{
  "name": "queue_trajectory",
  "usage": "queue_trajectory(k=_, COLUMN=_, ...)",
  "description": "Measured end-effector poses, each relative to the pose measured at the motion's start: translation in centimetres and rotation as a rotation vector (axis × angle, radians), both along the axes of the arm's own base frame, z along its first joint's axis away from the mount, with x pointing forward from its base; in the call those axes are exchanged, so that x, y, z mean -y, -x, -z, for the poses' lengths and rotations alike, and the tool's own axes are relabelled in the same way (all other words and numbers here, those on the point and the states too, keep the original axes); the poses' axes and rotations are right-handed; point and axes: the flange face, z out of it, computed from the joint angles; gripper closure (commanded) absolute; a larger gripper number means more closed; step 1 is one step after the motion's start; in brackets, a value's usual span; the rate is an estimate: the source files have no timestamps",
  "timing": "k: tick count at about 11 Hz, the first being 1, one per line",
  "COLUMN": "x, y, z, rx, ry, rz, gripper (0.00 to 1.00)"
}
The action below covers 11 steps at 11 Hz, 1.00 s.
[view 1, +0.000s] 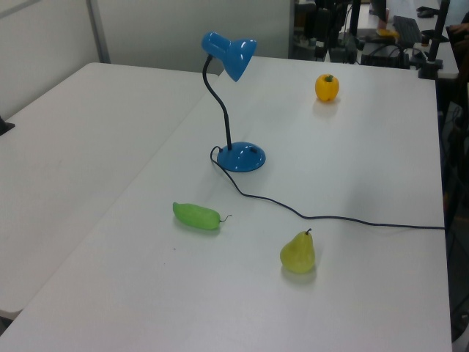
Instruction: Turn off lamp
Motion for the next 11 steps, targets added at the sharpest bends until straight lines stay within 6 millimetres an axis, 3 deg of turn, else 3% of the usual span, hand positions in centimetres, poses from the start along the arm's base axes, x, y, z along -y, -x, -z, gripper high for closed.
queue_trajectory(k=4, x=1.0, y=-0.3, z=0.7, rx=0.003, ry=0.036, rz=-0.168, gripper=0.00)
queue_trajectory(k=11, x=1.1, y=-0.4, z=0.8, rx=0.003, ry=0.038, rz=-0.181, gripper=0.00)
